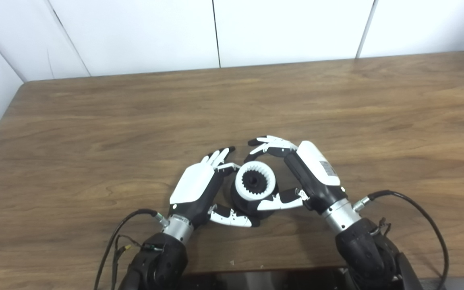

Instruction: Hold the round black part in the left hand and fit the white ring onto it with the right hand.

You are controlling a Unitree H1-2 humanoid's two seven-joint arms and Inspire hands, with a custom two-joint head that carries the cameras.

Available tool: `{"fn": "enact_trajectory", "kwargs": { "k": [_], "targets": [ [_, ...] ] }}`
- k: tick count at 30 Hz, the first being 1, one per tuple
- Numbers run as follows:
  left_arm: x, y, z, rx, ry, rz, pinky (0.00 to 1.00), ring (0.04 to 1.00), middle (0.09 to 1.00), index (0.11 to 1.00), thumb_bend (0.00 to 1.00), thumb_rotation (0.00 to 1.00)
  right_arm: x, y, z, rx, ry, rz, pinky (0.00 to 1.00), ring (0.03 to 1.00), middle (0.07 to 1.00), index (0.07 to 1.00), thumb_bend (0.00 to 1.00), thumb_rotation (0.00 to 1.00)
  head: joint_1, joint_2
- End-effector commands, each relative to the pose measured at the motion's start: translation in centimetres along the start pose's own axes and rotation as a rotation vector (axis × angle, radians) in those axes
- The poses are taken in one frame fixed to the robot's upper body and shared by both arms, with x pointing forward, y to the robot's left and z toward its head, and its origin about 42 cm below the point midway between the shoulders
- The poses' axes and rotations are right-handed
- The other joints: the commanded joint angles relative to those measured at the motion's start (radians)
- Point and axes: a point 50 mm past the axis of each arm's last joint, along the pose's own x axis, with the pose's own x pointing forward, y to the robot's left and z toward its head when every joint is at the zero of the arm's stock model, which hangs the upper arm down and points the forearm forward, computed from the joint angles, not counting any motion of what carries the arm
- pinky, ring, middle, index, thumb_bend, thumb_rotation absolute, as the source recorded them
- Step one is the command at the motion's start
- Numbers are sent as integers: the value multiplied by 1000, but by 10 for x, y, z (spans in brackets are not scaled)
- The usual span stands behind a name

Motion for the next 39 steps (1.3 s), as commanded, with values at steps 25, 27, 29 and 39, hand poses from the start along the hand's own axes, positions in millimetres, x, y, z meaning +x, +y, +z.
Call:
{"fn": "enact_trajectory", "kwargs": {
  "k": [25,27,29,39],
  "targets": [
    [6,15,17,7,-60,64,1000,1000,1000,639,909,363,21,-37,14,-243,-48,141,902,870,791,482,519,144,0,17],
    [6,15,17,9,-59,63,1000,1000,1000,639,909,365,21,-37,13,-245,-49,142,892,868,790,482,519,144,-2,17],
    [6,16,17,12,-59,64,1000,1000,1000,638,907,366,21,-37,13,-249,-51,143,888,869,791,482,519,144,-2,18],
    [7,16,16,12,-60,65,1000,1000,1000,639,913,363,20,-47,16,-251,14,245,955,952,920,763,808,386,-2,19]
  ]
}}
